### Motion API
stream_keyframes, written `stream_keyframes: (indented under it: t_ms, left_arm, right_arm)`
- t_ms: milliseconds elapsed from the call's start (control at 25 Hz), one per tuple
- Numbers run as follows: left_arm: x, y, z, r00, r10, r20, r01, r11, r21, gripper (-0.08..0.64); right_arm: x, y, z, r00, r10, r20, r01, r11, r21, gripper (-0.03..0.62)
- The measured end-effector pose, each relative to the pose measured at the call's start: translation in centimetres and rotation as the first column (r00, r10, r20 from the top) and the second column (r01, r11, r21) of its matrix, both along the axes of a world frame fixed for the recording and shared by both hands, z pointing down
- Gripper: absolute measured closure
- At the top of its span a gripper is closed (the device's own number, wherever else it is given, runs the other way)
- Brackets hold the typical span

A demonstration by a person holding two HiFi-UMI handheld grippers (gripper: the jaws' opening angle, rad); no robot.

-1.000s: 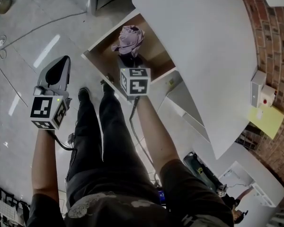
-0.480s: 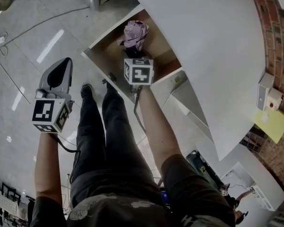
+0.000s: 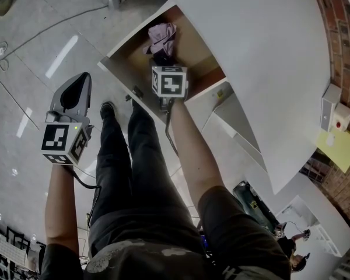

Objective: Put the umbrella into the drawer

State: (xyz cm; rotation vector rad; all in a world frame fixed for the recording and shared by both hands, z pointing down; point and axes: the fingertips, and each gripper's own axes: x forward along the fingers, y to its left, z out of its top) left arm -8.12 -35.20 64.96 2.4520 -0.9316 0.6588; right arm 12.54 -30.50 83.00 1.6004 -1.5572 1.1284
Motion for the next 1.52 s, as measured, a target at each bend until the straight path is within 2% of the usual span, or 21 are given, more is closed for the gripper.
stream_keyframes:
  t_ms: [160, 320, 440, 720, 960, 1240, 1320, 1440, 1520]
  left_arm:
    - [-0.2, 0.1, 0.0, 1.0, 0.012, 0.007, -0.012, 1.0, 0.007, 0.549]
    - [-0.5, 0.1, -0.1, 1.0, 0.007, 0.005, -0.007, 1.0, 0.005, 0.549]
    - [-0.4, 0.3, -0.3, 1.0, 0.005, -0.003, -0.005, 1.0, -0.004, 0.549]
    - [-1.6, 0.1, -1.9, 1.0, 0.009, -0.009, -0.009, 1.0, 0.019, 0.549]
    - [-3.7, 0.1, -5.3, 1.0, 0.017, -0.012, -0.017, 0.999, 0.04, 0.549]
    - [-6.5, 0.0, -10.2, 0.999, 0.022, -0.043, -0.018, 0.995, 0.1, 0.549]
    - [-6.8, 0.5, -11.7, 0.998, 0.033, -0.051, -0.027, 0.994, 0.109, 0.549]
    - [-6.6, 1.2, -13.8, 0.996, 0.062, -0.065, -0.053, 0.99, 0.127, 0.549]
    - [-6.4, 1.3, -15.1, 0.994, 0.072, -0.08, -0.061, 0.989, 0.137, 0.549]
  right_arm:
    - [0.0, 0.0, -0.1, 1.0, -0.01, -0.012, 0.01, 1.0, 0.005, 0.334]
    - [-0.8, -0.4, -0.4, 0.999, -0.043, -0.009, 0.043, 0.999, 0.004, 0.225]
    - [-1.0, -0.3, -0.4, 0.999, -0.052, -0.01, 0.052, 0.998, -0.019, 0.189]
    - [-0.7, 0.7, -2.2, 1.0, 0.03, -0.009, -0.031, 0.999, -0.028, 0.184]
    - [-1.4, 1.9, -6.7, 0.996, 0.087, 0.011, -0.088, 0.996, 0.012, 0.184]
    - [-3.5, 1.9, -13.0, 0.993, 0.119, 0.014, -0.119, 0.991, 0.062, 0.184]
    - [-4.5, 1.6, -15.2, 0.989, 0.143, 0.046, -0.146, 0.985, 0.095, 0.184]
    - [-5.7, 1.0, -19.1, 0.967, 0.212, 0.141, -0.234, 0.958, 0.164, 0.184]
    - [-6.2, 0.6, -21.5, 0.959, 0.227, 0.169, -0.258, 0.946, 0.198, 0.184]
